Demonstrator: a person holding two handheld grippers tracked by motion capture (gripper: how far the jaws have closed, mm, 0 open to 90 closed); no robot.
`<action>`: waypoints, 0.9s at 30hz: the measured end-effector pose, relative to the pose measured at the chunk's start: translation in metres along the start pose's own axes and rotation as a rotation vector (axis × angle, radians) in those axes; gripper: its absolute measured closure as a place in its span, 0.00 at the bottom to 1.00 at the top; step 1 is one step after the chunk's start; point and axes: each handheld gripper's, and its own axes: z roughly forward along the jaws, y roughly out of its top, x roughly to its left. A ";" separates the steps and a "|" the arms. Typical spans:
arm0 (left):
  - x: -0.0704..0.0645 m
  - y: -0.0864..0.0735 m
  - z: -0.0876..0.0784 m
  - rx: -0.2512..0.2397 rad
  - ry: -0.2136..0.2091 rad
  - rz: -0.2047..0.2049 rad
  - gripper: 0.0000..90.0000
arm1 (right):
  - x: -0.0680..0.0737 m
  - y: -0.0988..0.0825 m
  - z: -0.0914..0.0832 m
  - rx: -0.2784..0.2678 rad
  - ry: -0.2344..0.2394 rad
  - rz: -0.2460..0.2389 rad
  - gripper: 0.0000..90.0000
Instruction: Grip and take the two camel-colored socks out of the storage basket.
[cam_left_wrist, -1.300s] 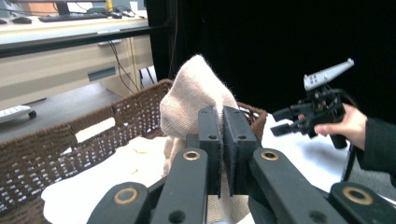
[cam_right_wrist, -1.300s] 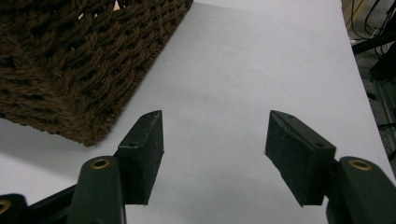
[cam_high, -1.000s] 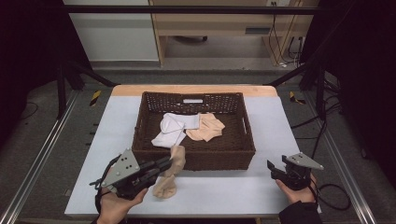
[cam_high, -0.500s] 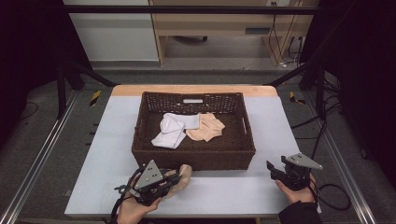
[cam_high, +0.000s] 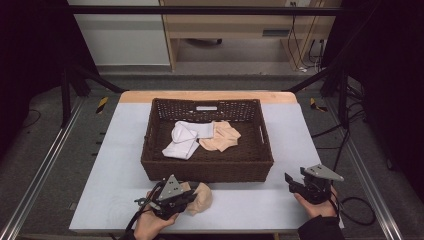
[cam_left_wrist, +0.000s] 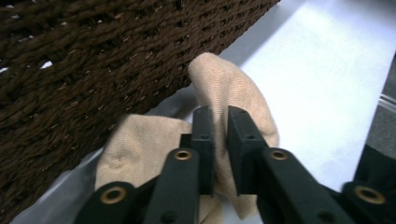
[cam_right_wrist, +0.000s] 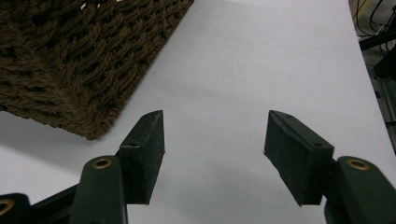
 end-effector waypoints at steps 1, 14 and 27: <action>0.001 0.000 0.000 -0.005 0.003 -0.005 0.82 | 0.000 0.000 0.000 0.001 0.000 0.000 0.42; 0.023 -0.008 -0.036 -0.120 0.071 -0.107 0.44 | -0.001 0.000 -0.002 -0.011 0.002 0.026 0.42; 0.059 -0.045 -0.079 -0.129 0.204 -0.180 0.37 | -0.001 -0.002 -0.002 -0.007 0.003 0.026 0.40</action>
